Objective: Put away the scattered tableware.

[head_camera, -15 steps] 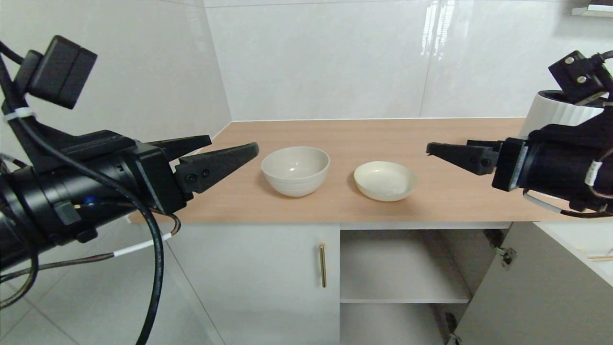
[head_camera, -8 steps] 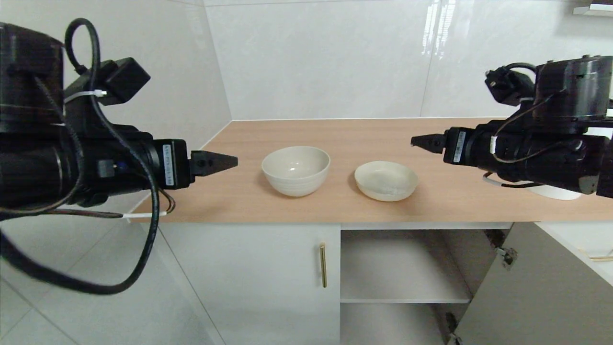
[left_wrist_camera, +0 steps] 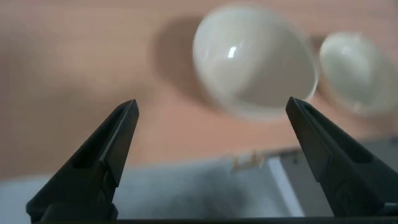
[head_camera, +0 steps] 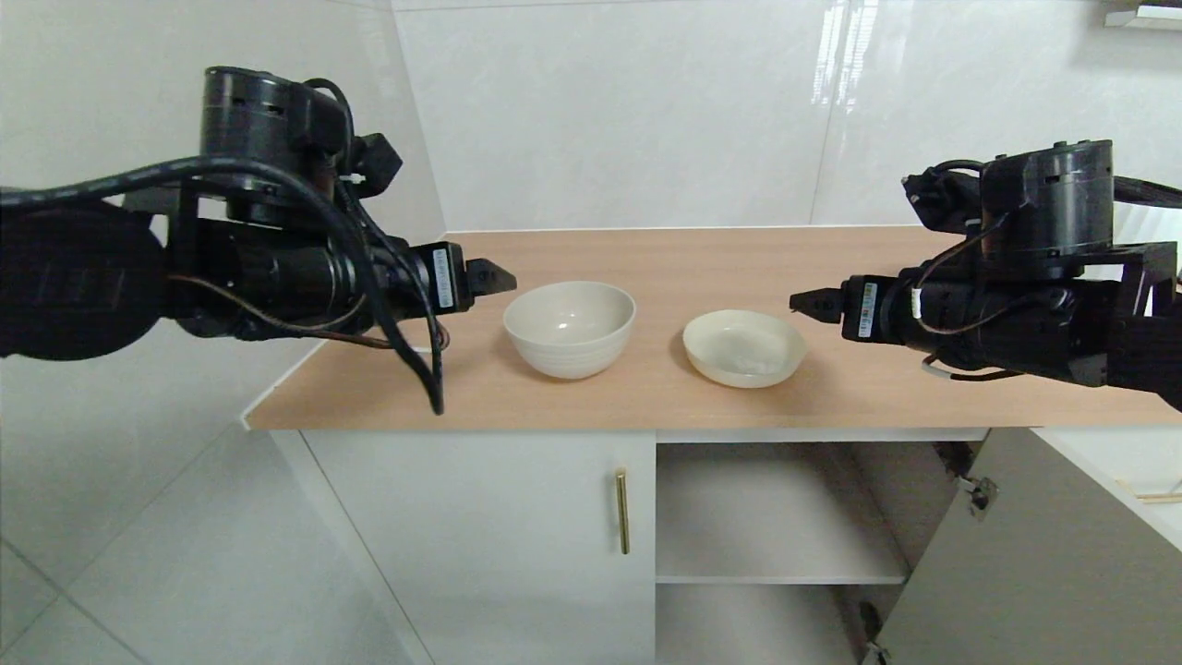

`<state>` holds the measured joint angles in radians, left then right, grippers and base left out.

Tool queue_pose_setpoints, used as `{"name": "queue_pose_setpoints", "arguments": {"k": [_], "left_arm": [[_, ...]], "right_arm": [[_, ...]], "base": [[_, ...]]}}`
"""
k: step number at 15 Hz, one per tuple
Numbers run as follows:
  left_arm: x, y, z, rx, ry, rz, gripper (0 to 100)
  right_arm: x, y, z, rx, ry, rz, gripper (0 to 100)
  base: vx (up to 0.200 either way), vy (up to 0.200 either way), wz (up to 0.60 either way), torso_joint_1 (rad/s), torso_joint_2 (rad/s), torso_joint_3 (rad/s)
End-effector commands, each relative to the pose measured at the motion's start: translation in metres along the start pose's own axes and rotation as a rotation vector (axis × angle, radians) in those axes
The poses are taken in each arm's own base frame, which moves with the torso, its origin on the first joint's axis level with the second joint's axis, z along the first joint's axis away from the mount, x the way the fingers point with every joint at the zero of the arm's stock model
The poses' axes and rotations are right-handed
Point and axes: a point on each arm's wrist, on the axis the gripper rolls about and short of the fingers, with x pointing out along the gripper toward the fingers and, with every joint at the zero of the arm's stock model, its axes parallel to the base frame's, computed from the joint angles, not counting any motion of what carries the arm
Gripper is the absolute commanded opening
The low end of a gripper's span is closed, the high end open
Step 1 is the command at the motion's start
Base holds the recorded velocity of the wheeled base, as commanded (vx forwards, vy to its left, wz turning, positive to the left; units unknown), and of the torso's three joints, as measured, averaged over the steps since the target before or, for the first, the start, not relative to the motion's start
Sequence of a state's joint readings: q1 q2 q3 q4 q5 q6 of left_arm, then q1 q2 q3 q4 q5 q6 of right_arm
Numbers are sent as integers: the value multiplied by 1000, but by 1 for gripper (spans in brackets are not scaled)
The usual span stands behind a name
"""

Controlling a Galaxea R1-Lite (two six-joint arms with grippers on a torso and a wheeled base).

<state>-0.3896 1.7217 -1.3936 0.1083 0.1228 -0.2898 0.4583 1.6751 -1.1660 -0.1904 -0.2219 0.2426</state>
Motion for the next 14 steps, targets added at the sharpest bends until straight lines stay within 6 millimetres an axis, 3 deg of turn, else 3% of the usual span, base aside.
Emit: {"name": "queue_pose_setpoints", "arguments": {"k": [1,3,4,14], "left_arm": [[45,-5,-4,9,39,58,100],[77,-11,-17,34,58,144,100],[82,-11,-18,37,59,162,100],[97,-11,-25,29,80,172,100]], "right_arm": [[-7,-1,3,3,-14,3,100],[-9,-1,5,5,-22,2,100],[-9,-1,5,5,-22,2,100],[-13,-1,6,7,-34,4,100]], "base": [[0,0,0,0,0,0],[0,0,0,0,0,0],[0,0,0,0,0,0],[0,0,0,0,0,0]]}}
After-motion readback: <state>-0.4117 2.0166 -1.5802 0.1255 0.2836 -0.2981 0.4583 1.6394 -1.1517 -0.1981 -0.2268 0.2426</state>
